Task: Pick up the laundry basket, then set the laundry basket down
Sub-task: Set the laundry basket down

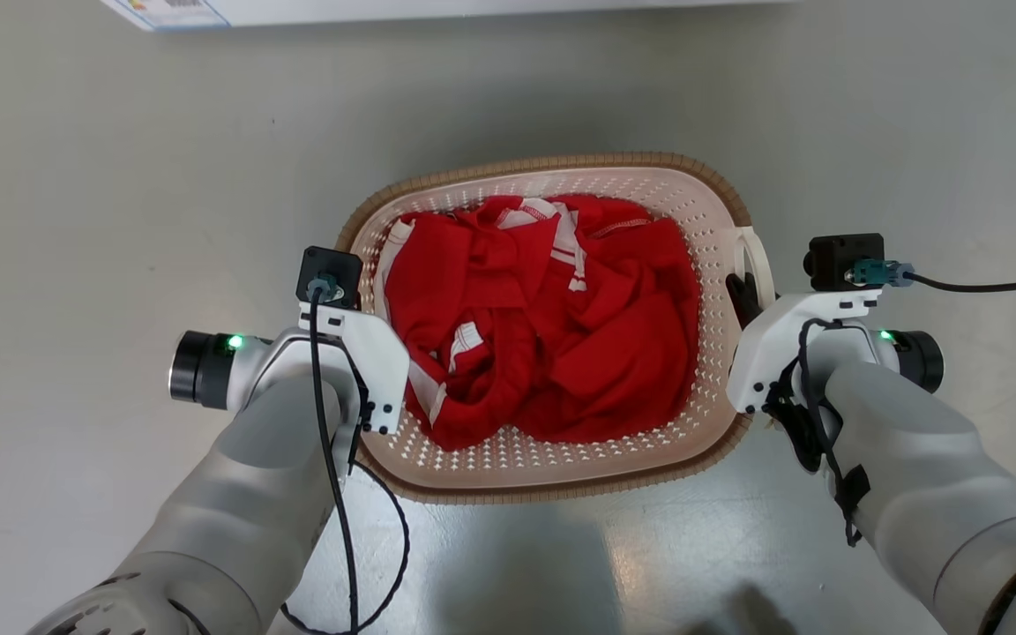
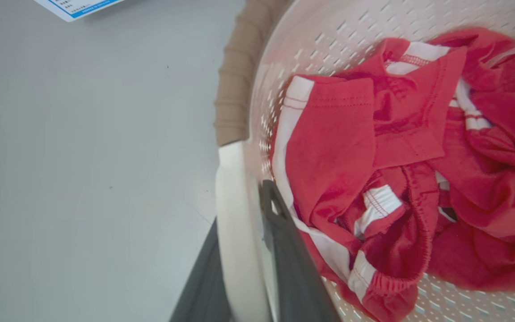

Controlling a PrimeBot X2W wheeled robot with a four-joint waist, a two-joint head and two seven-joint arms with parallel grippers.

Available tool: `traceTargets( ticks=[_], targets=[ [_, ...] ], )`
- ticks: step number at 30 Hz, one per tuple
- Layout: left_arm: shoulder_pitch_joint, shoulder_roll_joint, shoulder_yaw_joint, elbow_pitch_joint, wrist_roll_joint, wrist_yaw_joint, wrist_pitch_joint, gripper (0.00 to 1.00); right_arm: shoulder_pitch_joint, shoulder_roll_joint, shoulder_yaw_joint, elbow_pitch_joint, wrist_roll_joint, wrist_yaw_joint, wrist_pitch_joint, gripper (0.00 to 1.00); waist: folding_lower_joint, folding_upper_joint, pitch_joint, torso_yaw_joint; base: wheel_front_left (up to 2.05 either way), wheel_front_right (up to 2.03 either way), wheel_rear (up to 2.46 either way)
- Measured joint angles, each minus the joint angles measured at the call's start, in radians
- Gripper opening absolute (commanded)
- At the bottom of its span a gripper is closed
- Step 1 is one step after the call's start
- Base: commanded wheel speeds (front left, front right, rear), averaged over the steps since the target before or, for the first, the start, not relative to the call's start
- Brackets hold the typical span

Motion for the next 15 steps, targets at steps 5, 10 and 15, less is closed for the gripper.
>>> traceTargets(
  ticks=[5,10,15],
  targets=[
    [-0.015,0.000,-0.005,0.000,0.007,0.004,-0.009,0.00,-0.012,-0.001,-0.010,0.000,-0.018,0.000,-0.012,0.00,0.0000,0.0000,0.032,0.003,0.00,0.00,0.00],
    [-0.027,0.000,-0.009,0.000,0.007,0.005,-0.014,0.00,-0.022,-0.004,-0.018,0.000,-0.028,0.000,-0.016,0.00,0.0000,0.0000,0.052,0.006,0.00,0.00,0.00],
    [-0.034,0.000,-0.012,0.001,0.011,0.005,-0.015,0.00,-0.026,-0.004,-0.030,0.000,-0.036,0.000,-0.025,0.00,0.0000,0.0000,0.070,0.005,0.00,0.00,0.00]
  ],
)
